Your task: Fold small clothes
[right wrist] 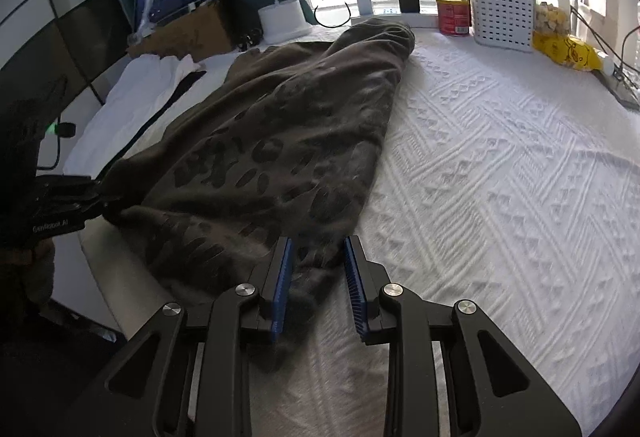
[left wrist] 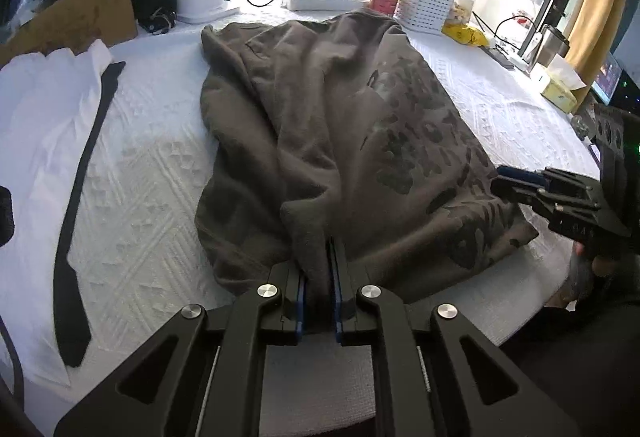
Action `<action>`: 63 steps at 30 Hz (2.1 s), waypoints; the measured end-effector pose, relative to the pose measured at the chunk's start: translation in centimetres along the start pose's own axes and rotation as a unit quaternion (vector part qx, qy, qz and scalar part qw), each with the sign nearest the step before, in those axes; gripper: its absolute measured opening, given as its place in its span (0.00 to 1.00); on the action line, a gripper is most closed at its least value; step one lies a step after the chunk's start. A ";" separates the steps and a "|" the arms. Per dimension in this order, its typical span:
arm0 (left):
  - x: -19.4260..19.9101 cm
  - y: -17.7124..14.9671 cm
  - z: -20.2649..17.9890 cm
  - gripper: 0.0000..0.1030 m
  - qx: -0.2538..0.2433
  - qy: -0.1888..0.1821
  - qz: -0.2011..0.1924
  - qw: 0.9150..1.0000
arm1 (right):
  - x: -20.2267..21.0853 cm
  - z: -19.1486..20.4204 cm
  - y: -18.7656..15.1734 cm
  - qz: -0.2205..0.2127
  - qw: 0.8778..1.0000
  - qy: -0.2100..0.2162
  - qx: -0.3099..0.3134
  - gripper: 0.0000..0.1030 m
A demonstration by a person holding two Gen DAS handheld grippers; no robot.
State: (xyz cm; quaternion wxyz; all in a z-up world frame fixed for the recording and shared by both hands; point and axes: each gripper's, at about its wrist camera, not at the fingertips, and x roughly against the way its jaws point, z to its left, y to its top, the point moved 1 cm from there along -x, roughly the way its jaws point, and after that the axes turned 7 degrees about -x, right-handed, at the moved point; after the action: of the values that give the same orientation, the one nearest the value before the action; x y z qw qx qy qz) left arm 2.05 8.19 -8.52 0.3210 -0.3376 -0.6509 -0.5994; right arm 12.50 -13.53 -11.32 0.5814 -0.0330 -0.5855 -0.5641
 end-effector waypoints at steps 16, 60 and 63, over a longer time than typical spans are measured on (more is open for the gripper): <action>-0.5 -0.2 0.5 0.15 0.007 0.002 0.016 1.000 | 1.2 1.8 -2.7 -0.019 0.999 0.021 0.019 0.11; -3.4 12.0 3.2 0.64 -0.058 0.048 -0.049 0.996 | 0.2 -2.3 5.7 -0.011 1.000 -0.006 -0.013 0.47; -4.4 13.2 3.5 0.64 -0.077 0.044 -0.054 0.995 | -0.6 -2.5 7.0 -0.010 1.000 -0.013 -0.011 0.47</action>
State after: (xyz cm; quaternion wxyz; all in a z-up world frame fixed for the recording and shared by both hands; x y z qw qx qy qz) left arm 15.41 12.16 -4.97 0.2897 -0.2990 -0.6050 -0.6787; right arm 19.18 -12.38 -8.13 0.5676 -0.0412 -0.5868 -0.5760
